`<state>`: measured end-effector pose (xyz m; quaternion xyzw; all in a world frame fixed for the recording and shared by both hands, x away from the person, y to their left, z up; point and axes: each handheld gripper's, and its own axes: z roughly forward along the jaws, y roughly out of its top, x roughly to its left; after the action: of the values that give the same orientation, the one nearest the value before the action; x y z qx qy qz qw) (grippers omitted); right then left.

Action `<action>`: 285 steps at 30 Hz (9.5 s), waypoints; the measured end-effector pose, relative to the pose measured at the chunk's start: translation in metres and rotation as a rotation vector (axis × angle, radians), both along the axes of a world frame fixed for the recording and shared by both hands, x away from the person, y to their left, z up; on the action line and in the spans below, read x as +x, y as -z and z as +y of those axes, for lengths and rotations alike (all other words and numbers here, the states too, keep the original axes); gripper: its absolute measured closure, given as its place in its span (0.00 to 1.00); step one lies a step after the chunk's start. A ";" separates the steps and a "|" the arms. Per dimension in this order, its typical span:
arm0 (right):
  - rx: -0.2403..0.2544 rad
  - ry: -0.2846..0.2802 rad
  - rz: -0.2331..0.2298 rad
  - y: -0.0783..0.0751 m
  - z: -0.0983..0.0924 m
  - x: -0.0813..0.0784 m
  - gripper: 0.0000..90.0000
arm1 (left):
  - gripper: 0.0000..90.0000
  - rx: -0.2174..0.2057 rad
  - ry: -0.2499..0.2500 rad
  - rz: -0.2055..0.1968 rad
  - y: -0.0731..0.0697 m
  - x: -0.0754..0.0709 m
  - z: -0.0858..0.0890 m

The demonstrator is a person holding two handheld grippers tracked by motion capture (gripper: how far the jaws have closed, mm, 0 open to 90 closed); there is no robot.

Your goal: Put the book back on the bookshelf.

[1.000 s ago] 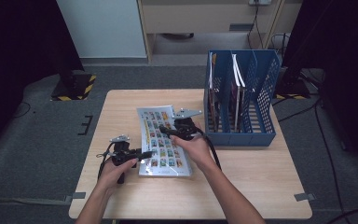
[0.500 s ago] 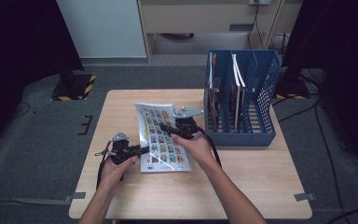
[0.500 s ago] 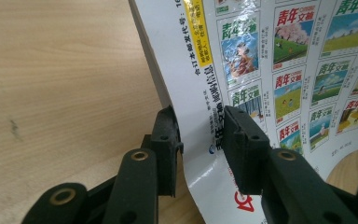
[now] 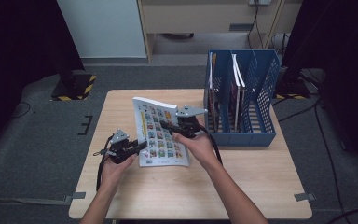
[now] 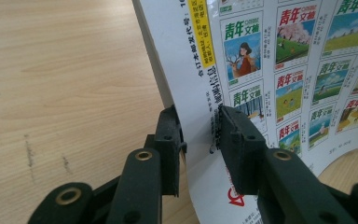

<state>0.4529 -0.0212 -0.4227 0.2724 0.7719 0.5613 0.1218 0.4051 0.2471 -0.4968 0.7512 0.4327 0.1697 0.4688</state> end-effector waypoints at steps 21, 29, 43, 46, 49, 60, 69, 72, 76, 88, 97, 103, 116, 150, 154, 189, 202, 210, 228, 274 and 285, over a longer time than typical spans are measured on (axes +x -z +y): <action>0.031 -0.006 -0.007 -0.013 0.002 -0.001 0.79 | 0.77 0.052 -0.019 -0.081 -0.007 -0.004 0.001; 0.052 -0.006 -0.026 -0.013 0.002 0.000 0.81 | 0.77 0.042 -0.031 -0.096 -0.010 -0.003 0.003; 0.108 -0.034 -0.052 -0.015 0.003 -0.003 0.77 | 0.78 0.057 -0.036 -0.141 -0.011 -0.004 0.007; 0.126 -0.040 -0.058 -0.018 0.002 -0.003 0.77 | 0.78 0.053 -0.035 -0.143 -0.010 -0.004 0.007; 0.115 -0.049 -0.072 -0.021 0.002 -0.003 0.79 | 0.78 0.049 -0.035 -0.142 -0.010 -0.004 0.007; 0.118 -0.041 -0.090 -0.020 0.003 -0.004 0.81 | 0.78 0.051 -0.038 -0.144 -0.010 -0.002 0.007; 0.118 -0.044 -0.105 -0.020 0.005 -0.008 0.81 | 0.77 0.049 -0.052 -0.164 -0.008 0.000 0.007; 0.119 -0.044 -0.111 -0.020 0.005 -0.010 0.81 | 0.72 0.043 -0.065 -0.172 -0.006 0.000 0.007; 0.112 -0.059 -0.118 -0.021 0.004 -0.013 0.82 | 0.63 0.027 -0.082 -0.182 -0.005 0.000 0.008; 0.094 -0.050 -0.129 -0.022 0.005 -0.014 0.82 | 0.32 0.099 -0.045 -0.046 0.008 0.007 0.009; 0.078 -0.009 -0.126 -0.025 0.010 -0.014 0.82 | 0.27 0.137 -0.060 -0.018 0.011 0.008 0.009; 0.055 0.008 -0.137 -0.031 0.014 -0.015 0.82 | 0.26 0.134 -0.070 -0.019 0.010 0.008 0.012; 0.052 0.034 -0.157 -0.041 0.006 -0.016 0.82 | 0.26 0.135 -0.084 -0.023 0.010 0.008 0.015; 0.059 0.086 -0.193 -0.061 -0.039 -0.027 0.82 | 0.12 0.174 -0.105 0.056 0.018 0.012 0.014; 0.058 0.090 -0.193 -0.062 -0.044 -0.029 0.82 | 0.12 0.183 -0.103 0.056 0.019 0.012 0.013; 0.064 0.124 -0.189 -0.061 -0.109 -0.064 0.82 | 0.08 0.237 -0.100 0.088 0.025 0.013 0.011; 0.062 0.151 -0.189 -0.060 -0.133 -0.077 0.82 | 0.08 0.254 -0.096 0.091 0.026 0.013 0.010; 0.068 0.164 -0.197 -0.063 -0.145 -0.082 0.82 | 0.08 0.261 -0.094 0.092 0.026 0.013 0.010; 0.087 0.202 -0.195 -0.063 -0.170 -0.088 0.82 | 0.08 0.266 -0.093 0.093 0.027 0.013 0.010; 0.125 0.325 -0.208 -0.062 -0.236 -0.121 0.82 | 0.08 0.287 -0.089 0.107 0.030 0.014 0.008; 0.123 0.364 -0.213 -0.066 -0.258 -0.130 0.82 | 0.08 0.294 -0.087 0.111 0.031 0.014 0.007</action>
<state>0.3225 -0.2788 -0.3570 0.3536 0.6569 0.6018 0.2851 0.4191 0.2543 -0.5280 0.8005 0.4606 0.2094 0.3212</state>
